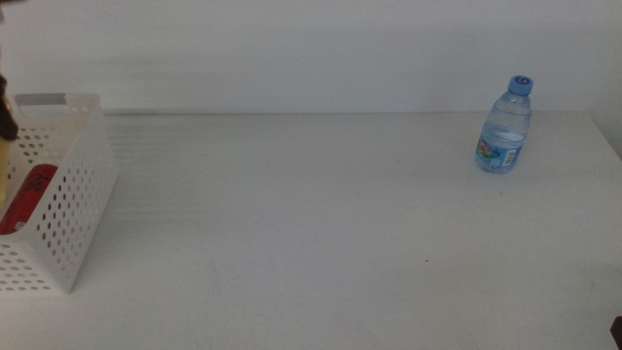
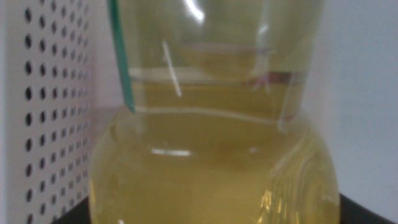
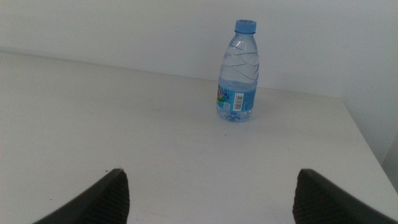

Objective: Use arms to grab the bottles and put them into the dustbin to the left of the table.

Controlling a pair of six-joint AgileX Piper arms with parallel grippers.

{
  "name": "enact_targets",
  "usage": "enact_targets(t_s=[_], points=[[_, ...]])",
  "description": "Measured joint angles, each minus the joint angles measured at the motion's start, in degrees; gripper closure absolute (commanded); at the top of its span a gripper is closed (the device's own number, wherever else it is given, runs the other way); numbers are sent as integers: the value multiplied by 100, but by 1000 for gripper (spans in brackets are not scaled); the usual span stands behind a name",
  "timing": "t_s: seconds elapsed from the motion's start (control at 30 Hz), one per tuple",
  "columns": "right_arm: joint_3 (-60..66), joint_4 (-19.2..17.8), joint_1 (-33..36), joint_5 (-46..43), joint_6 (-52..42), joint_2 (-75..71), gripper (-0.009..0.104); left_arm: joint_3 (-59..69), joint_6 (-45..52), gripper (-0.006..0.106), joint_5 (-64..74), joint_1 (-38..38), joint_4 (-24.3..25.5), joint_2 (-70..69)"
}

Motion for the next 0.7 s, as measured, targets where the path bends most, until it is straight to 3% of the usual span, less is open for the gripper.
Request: enact_targets(t_s=[0.7], points=[[0,0,0,0,0,0,18,-7,-11,103,-63,-5,551,1191]])
